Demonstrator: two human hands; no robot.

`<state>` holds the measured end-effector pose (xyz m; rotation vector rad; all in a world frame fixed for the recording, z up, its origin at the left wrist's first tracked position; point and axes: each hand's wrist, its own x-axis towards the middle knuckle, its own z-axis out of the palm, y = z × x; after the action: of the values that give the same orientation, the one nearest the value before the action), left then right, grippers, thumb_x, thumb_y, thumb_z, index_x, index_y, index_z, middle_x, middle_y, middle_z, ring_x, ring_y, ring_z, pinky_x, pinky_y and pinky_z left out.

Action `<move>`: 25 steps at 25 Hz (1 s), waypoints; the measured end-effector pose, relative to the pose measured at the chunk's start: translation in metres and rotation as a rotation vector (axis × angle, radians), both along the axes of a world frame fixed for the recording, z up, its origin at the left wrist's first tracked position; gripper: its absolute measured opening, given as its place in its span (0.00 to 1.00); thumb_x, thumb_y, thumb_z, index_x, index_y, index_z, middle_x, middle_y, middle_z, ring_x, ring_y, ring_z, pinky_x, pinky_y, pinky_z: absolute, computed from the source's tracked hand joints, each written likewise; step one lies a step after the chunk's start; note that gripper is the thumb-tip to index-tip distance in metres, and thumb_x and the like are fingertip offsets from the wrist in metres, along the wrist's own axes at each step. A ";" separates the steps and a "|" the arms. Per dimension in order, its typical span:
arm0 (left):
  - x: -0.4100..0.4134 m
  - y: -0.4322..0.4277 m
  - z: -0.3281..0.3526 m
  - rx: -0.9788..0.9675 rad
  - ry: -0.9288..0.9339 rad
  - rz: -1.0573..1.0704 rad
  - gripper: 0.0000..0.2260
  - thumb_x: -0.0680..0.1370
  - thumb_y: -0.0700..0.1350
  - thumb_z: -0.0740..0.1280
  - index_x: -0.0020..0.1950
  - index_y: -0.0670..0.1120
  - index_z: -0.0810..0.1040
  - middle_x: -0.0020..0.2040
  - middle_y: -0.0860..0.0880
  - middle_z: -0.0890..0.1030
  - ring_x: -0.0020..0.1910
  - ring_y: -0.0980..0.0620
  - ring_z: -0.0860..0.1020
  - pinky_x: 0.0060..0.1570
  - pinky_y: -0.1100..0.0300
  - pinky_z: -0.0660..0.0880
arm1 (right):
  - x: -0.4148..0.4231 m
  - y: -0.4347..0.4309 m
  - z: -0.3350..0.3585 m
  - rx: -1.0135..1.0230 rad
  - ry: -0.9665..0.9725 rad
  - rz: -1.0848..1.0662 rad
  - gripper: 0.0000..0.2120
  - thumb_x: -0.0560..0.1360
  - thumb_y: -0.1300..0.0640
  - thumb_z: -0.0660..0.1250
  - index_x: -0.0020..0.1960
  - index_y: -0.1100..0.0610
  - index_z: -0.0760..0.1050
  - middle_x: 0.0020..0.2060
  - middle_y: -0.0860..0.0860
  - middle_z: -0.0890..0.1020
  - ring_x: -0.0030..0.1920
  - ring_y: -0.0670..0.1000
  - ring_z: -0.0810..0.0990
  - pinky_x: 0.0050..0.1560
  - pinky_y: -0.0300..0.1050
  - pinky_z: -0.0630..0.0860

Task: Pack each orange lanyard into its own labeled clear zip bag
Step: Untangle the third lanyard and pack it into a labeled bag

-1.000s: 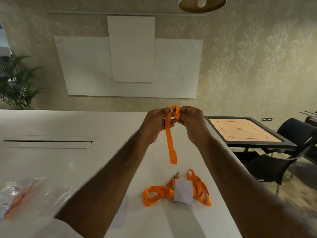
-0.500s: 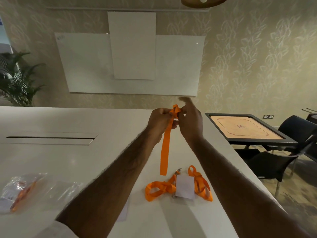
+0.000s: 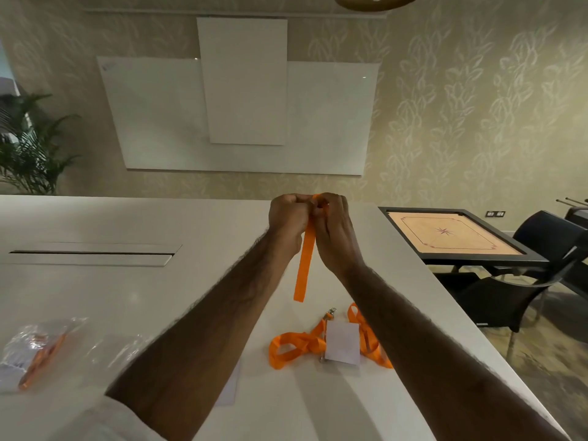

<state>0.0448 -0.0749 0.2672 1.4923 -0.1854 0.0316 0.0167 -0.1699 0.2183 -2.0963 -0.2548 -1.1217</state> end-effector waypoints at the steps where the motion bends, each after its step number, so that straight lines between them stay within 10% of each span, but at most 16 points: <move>1: -0.001 0.000 0.001 -0.005 0.028 0.008 0.09 0.80 0.42 0.69 0.57 0.39 0.83 0.51 0.42 0.85 0.53 0.43 0.83 0.60 0.46 0.79 | 0.000 0.001 -0.001 -0.005 0.043 0.011 0.12 0.85 0.58 0.56 0.67 0.59 0.66 0.53 0.51 0.74 0.45 0.41 0.75 0.41 0.34 0.73; 4: -0.004 0.003 0.001 0.032 0.081 -0.161 0.12 0.82 0.44 0.65 0.59 0.39 0.82 0.54 0.42 0.85 0.57 0.44 0.82 0.63 0.47 0.78 | 0.000 -0.003 -0.005 -0.088 0.124 -0.091 0.26 0.84 0.59 0.60 0.80 0.58 0.57 0.59 0.52 0.74 0.52 0.46 0.77 0.47 0.31 0.73; 7: -0.008 0.005 -0.005 0.096 0.030 -0.237 0.10 0.82 0.39 0.65 0.60 0.40 0.83 0.55 0.41 0.85 0.57 0.43 0.82 0.63 0.47 0.78 | 0.002 -0.007 -0.004 -0.033 0.034 -0.232 0.19 0.80 0.67 0.62 0.71 0.61 0.74 0.58 0.57 0.82 0.57 0.54 0.81 0.54 0.35 0.74; 10: -0.010 0.001 -0.016 0.115 -0.088 -0.074 0.11 0.79 0.39 0.70 0.60 0.41 0.82 0.52 0.41 0.85 0.52 0.43 0.84 0.58 0.46 0.80 | 0.005 -0.003 0.008 0.280 0.101 -0.156 0.16 0.76 0.71 0.62 0.57 0.60 0.83 0.48 0.50 0.85 0.50 0.52 0.84 0.48 0.31 0.77; 13: -0.009 0.003 -0.027 0.084 -0.098 -0.056 0.18 0.75 0.43 0.75 0.61 0.43 0.75 0.50 0.44 0.85 0.47 0.45 0.85 0.49 0.52 0.83 | 0.004 -0.006 0.022 0.667 0.237 -0.013 0.14 0.76 0.71 0.62 0.53 0.60 0.82 0.43 0.54 0.84 0.44 0.56 0.85 0.44 0.48 0.85; 19: -0.003 0.008 -0.051 0.392 -0.160 -0.287 0.03 0.78 0.43 0.71 0.45 0.49 0.84 0.38 0.56 0.85 0.39 0.56 0.85 0.42 0.63 0.77 | 0.002 -0.039 0.035 1.149 0.248 -0.004 0.12 0.80 0.71 0.58 0.54 0.59 0.78 0.47 0.61 0.81 0.45 0.59 0.85 0.39 0.52 0.85; 25: -0.009 -0.004 -0.046 0.273 -0.293 -0.151 0.09 0.78 0.47 0.73 0.55 0.46 0.86 0.46 0.57 0.85 0.45 0.63 0.82 0.41 0.74 0.74 | 0.005 -0.032 0.018 0.616 0.274 -0.205 0.13 0.75 0.71 0.61 0.49 0.58 0.80 0.46 0.54 0.83 0.45 0.52 0.82 0.36 0.39 0.79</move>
<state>0.0359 -0.0786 0.2209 1.7379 -0.5560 0.1073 0.0218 -0.2019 0.2362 -1.7063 0.4000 -0.8652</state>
